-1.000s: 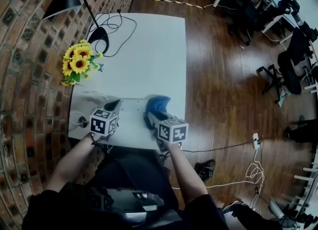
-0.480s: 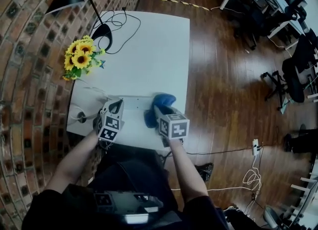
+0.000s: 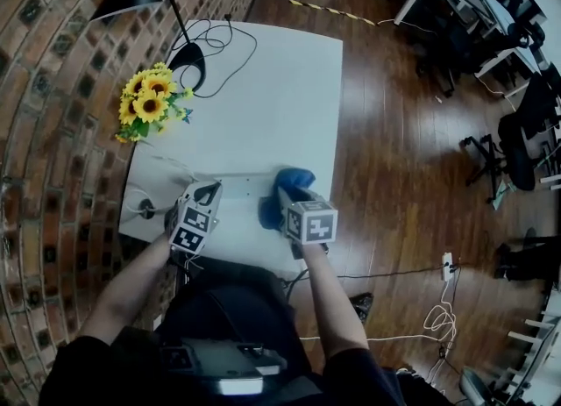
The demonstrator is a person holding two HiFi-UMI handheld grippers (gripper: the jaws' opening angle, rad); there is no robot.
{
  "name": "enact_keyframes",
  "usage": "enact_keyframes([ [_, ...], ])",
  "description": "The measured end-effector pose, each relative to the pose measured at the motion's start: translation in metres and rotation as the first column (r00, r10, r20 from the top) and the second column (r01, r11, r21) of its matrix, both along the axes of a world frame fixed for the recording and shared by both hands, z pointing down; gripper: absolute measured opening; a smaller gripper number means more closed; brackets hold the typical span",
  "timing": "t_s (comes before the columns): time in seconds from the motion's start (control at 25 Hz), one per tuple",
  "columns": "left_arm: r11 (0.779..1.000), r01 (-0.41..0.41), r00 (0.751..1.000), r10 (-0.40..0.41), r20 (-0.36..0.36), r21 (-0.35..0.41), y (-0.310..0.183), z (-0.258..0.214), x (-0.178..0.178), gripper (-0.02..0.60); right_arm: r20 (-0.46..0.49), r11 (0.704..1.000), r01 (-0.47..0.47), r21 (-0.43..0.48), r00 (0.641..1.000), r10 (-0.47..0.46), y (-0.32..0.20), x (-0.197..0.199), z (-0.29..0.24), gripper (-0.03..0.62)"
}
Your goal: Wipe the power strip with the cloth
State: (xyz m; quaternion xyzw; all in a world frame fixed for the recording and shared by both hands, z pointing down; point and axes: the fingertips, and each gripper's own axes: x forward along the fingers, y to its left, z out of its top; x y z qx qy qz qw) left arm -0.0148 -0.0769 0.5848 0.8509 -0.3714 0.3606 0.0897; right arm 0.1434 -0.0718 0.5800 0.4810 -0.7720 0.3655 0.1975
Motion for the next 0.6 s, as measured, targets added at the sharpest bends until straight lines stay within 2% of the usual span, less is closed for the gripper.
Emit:
enact_keyframes([
  [0.08, 0.998, 0.047, 0.998, -0.048, -0.036, -0.040, -0.004, 0.000, -0.010, 0.021, -0.031, 1.000, -0.009, 0.014, 0.999, 0.009, -0.001, 0.000, -0.001, 0.061],
  [0.2, 0.985, 0.125, 0.980, -0.142, -0.141, -0.123, -0.009, 0.005, -0.022, 0.021, -0.071, 0.999, -0.032, 0.030, 0.997, 0.034, 0.000, 0.001, -0.003, 0.062],
  [0.28, 0.986, 0.109, 0.977, -0.130, -0.169, -0.128, -0.008, 0.003, -0.018, 0.021, -0.088, 0.999, -0.045, 0.031, 0.995, 0.047, 0.002, 0.002, -0.002, 0.063],
  [0.6, 0.998, 0.040, 0.976, -0.050, -0.212, -0.050, -0.006, 0.000, -0.017, 0.019, -0.120, 0.993, -0.118, 0.014, 0.986, 0.119, 0.001, -0.002, -0.002, 0.061],
])
